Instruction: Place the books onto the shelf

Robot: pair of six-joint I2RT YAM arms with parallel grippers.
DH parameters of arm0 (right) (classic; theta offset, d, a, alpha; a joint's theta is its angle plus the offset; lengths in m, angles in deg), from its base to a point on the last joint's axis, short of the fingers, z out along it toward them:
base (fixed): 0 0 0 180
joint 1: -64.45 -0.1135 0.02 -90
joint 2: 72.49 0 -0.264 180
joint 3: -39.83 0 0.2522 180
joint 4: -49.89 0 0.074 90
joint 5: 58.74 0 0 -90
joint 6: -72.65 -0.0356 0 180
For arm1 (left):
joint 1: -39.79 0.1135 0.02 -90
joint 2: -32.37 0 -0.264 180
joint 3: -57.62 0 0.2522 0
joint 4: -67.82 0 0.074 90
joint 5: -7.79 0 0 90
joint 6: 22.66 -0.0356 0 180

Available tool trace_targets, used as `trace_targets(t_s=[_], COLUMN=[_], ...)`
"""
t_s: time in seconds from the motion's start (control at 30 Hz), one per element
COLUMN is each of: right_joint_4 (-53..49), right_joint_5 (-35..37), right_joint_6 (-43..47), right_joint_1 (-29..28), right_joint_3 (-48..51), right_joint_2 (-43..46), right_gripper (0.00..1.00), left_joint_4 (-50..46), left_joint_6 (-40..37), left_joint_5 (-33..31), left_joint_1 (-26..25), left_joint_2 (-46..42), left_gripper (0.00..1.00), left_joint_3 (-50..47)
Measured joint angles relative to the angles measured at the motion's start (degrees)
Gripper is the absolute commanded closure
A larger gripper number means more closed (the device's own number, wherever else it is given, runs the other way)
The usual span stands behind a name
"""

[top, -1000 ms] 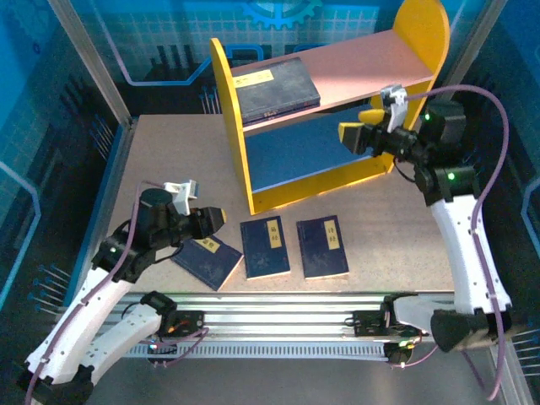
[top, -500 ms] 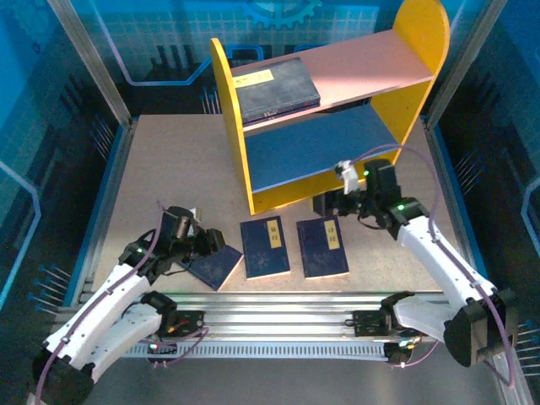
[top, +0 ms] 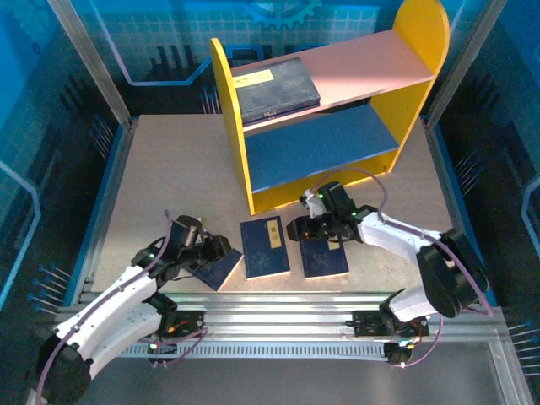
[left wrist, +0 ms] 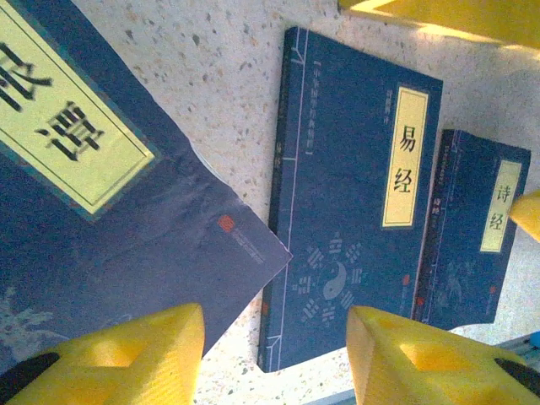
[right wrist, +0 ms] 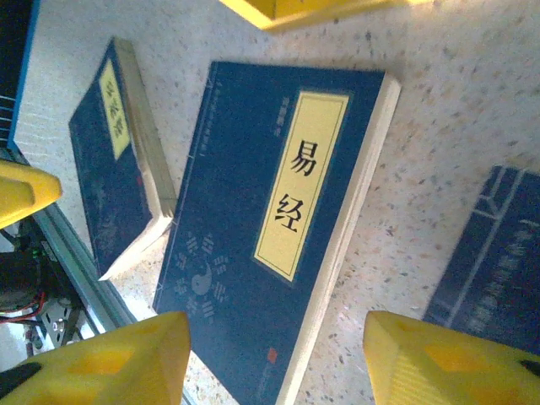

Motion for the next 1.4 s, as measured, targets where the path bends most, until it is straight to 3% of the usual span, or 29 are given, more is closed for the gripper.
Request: trace_targets(t_s=[0.2,0.67,1.4], right_joint_4=[1.7,2.6,2.5], right_joint_5=[1.2,3.0,5.8], right_joint_6=[-1.0,-1.0,-0.9], right_joint_1=[-1.5,-3.6,-5.7], right_joint_3=[-0.4,-2.3,-3.3], right_joint_2=[-6.0,-10.2,-12.2], right_gripper=[0.47,0.51,0.56], left_joint_4=[2.8,9.8,15.8], left_joint_6=[1.6,6.2,8.0], left_joint_5=[-0.1,-1.1,-1.8], left_joint_1=[-3.7,-12.5,-15.0], left_joint_2=[2.4,11.9,22.0], left_gripper=[0.49,0.48,0.46], left_joint_3=[0.0,-0.8,-0.6])
